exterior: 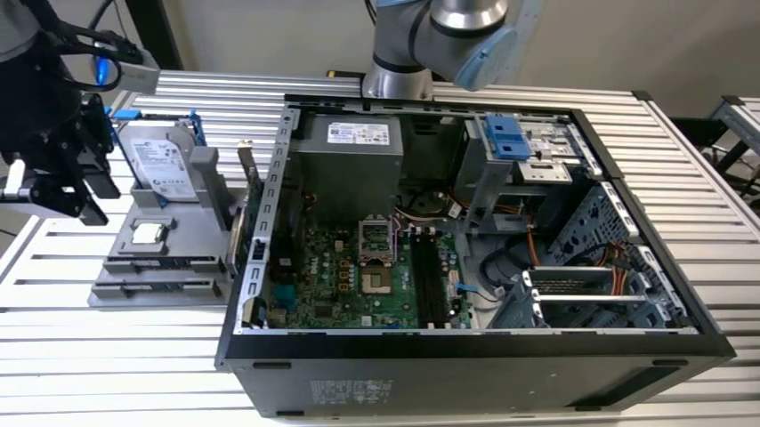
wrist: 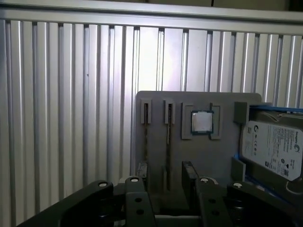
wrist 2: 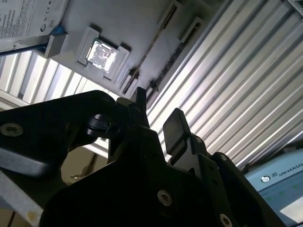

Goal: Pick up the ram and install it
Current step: 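Pick up the ram and move it above insertion slot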

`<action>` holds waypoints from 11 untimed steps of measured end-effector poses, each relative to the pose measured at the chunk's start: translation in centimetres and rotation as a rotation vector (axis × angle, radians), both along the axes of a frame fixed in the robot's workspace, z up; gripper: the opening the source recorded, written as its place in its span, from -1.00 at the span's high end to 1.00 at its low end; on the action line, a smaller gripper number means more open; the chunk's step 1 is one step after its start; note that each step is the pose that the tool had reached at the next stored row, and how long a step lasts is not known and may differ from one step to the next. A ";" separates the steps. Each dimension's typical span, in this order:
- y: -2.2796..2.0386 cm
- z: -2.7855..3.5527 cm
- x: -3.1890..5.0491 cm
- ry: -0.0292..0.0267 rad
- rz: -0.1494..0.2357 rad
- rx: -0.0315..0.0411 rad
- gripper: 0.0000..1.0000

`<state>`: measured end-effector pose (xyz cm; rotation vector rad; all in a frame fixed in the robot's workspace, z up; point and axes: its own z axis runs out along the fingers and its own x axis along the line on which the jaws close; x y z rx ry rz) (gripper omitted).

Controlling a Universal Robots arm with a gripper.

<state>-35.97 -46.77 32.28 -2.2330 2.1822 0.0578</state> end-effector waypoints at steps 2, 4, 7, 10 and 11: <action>-0.01 -0.28 -0.01 0.0002 0.000 -0.0002 -1.00; -0.02 -0.58 -0.01 0.0002 0.000 -0.0005 -1.00; -0.04 -1.02 -0.02 0.0002 0.000 -0.0008 -1.00; -0.09 -1.48 -0.05 0.0001 0.000 -0.0010 -1.00; -0.12 -1.64 -0.06 0.0001 0.000 -0.0010 -1.00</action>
